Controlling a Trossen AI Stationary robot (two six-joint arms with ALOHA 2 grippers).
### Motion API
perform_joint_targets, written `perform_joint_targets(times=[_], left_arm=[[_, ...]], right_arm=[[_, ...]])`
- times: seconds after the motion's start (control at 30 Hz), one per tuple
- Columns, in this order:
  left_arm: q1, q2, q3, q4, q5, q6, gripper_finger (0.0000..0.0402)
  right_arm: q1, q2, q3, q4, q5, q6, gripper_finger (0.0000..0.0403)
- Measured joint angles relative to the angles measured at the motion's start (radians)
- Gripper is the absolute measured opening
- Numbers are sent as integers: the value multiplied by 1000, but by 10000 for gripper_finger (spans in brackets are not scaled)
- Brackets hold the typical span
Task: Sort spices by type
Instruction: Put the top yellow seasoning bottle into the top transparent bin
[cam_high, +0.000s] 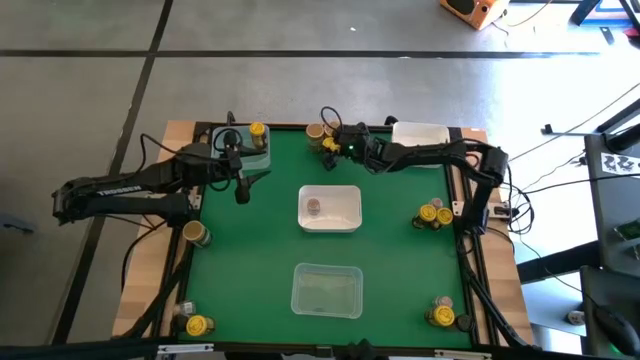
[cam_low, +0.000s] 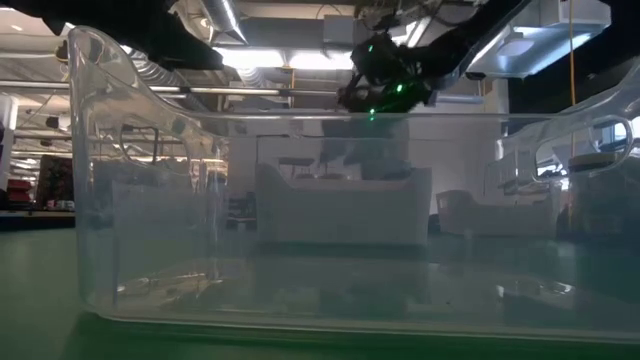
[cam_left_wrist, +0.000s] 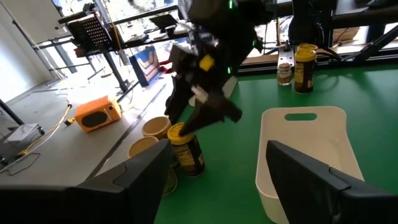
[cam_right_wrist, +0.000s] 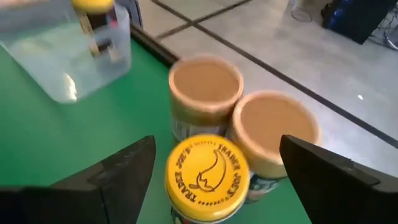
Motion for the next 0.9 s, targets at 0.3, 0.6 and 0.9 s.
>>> perform_joint_targets(times=[0.3,0.6,0.9], left_arm=[[0,0,0,-5,0,0,263],[0,0,0,-4,0,0,263],[0,0,0,-4,0,0,263]], right_arm=[[33,-90,1,-227,-41,11,342],[72,16,-6,-209,57,77,342],[71,116,-8,-65,121,107,342]])
